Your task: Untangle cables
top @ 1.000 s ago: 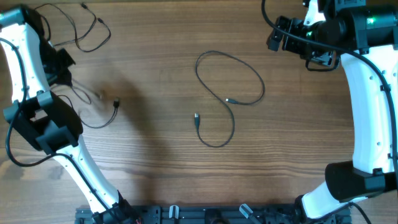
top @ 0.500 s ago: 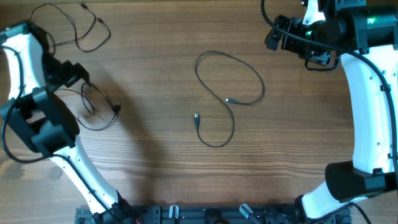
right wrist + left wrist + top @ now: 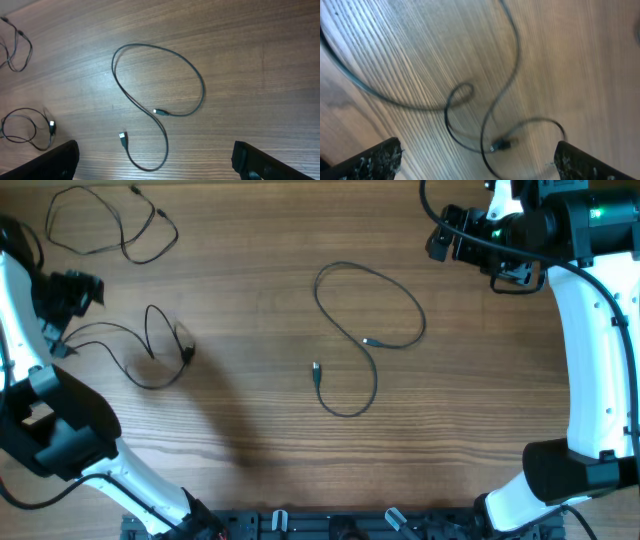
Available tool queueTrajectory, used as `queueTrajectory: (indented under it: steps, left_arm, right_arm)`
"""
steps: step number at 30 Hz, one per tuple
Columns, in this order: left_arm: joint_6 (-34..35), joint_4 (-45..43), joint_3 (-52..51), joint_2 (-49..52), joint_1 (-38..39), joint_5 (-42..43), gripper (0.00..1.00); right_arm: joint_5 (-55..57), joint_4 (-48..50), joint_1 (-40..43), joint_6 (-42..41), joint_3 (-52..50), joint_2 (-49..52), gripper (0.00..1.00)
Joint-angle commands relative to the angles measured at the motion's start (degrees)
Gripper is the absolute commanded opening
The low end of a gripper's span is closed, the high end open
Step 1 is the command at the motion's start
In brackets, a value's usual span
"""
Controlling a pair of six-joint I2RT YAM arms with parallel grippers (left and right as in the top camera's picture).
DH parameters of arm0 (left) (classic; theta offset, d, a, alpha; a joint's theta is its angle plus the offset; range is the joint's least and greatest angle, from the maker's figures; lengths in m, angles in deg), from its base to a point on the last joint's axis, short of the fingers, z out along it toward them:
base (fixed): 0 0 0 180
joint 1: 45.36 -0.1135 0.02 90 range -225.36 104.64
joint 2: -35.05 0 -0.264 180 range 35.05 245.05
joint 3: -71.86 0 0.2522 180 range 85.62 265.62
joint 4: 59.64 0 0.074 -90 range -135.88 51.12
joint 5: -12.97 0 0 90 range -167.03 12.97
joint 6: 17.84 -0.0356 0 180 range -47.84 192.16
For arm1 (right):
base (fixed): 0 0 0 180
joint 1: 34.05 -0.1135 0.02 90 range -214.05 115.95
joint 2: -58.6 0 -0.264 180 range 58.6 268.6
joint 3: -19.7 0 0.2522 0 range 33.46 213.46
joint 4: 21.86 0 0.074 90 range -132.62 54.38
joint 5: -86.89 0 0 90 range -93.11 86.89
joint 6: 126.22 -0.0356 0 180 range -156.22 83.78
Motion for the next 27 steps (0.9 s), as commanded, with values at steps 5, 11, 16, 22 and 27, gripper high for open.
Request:
queueTrajectory:
  steps: [5,11,16,22,27]
  left_arm:
    - [3.21,-18.40,-20.94,0.20,-6.49,-1.64,0.88]
    - [0.94,-29.68,-22.73,0.20,-6.86,-1.62,0.04]
    - [-6.05,-37.40,-21.07,0.17,-6.88,-1.66,0.04]
    - [-9.25,-38.14,-7.78,0.09,-6.86,-1.64,0.04]
    - [-7.96,-40.24,-5.68,1.07,-8.00,0.33,0.04]
  right_arm:
    - [-0.81,0.07,-0.37,0.68,0.22,-0.09,1.00]
    - [-1.01,-0.17,-0.55,0.63,0.22,-0.09,1.00]
    - [-0.98,-1.90,-0.52,0.74,0.22,-0.09,1.00]
    - [-0.96,-3.91,-0.52,0.81,0.22,-0.09,1.00]
    - [-0.98,-4.37,-0.52,0.74,0.22,-0.09,1.00]
